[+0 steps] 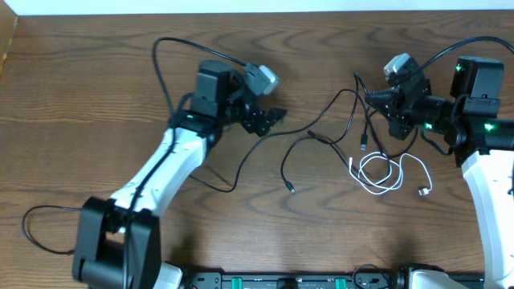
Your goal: Untangle cables
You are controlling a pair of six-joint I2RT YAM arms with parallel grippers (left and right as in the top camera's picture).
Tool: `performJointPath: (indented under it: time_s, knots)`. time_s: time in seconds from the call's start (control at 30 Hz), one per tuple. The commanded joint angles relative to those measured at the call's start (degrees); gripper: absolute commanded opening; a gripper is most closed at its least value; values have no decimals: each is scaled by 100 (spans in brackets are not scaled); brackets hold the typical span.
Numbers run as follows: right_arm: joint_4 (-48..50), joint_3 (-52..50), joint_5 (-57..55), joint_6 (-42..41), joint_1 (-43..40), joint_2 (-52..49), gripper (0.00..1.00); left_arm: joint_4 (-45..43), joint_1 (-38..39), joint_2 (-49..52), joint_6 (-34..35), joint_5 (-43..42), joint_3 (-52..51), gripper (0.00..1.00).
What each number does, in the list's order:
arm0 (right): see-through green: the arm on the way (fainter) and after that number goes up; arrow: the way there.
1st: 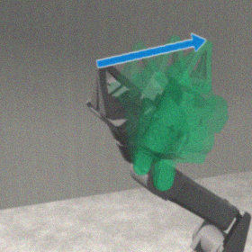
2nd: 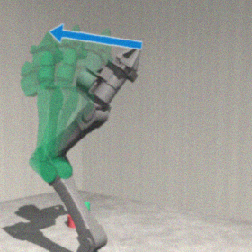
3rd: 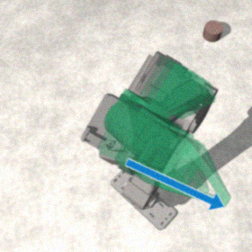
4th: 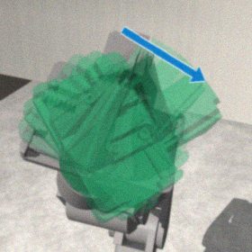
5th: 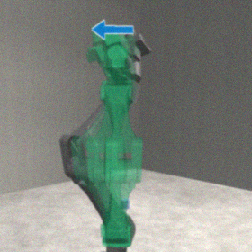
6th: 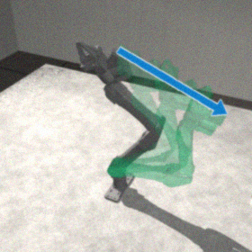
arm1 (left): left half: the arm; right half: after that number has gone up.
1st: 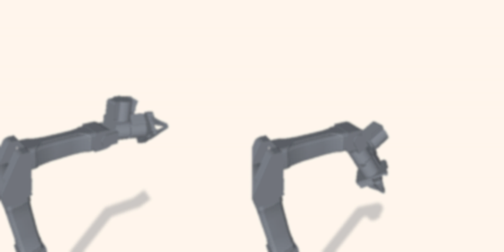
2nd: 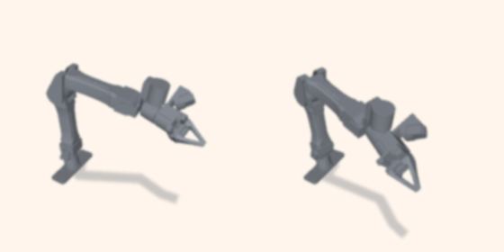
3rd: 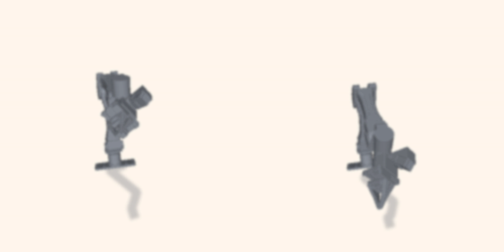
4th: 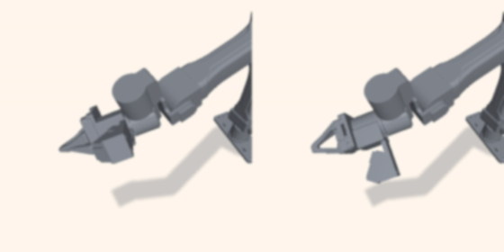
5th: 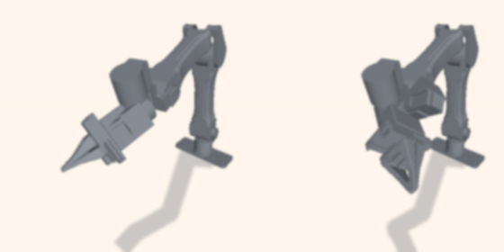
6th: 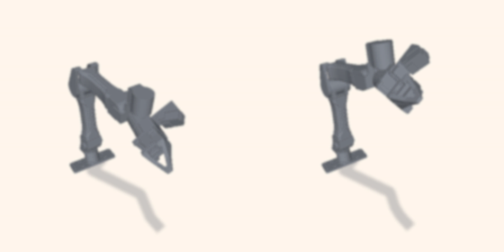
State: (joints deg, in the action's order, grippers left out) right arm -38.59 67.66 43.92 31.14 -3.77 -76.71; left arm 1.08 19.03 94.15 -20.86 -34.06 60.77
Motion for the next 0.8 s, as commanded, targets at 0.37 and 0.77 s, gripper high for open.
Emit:
performJointPath:
  time_s: [0.37, 0.77]
  knots:
    - [-566, 4, 177, 608, 50, 105, 1, -2175, 892, 1403, -55, 46, -33, 90]
    - [-951, 4, 1456, 1161, 50, 105, 1, -3672, 1108, 2070, -55, 48, -33, 90]
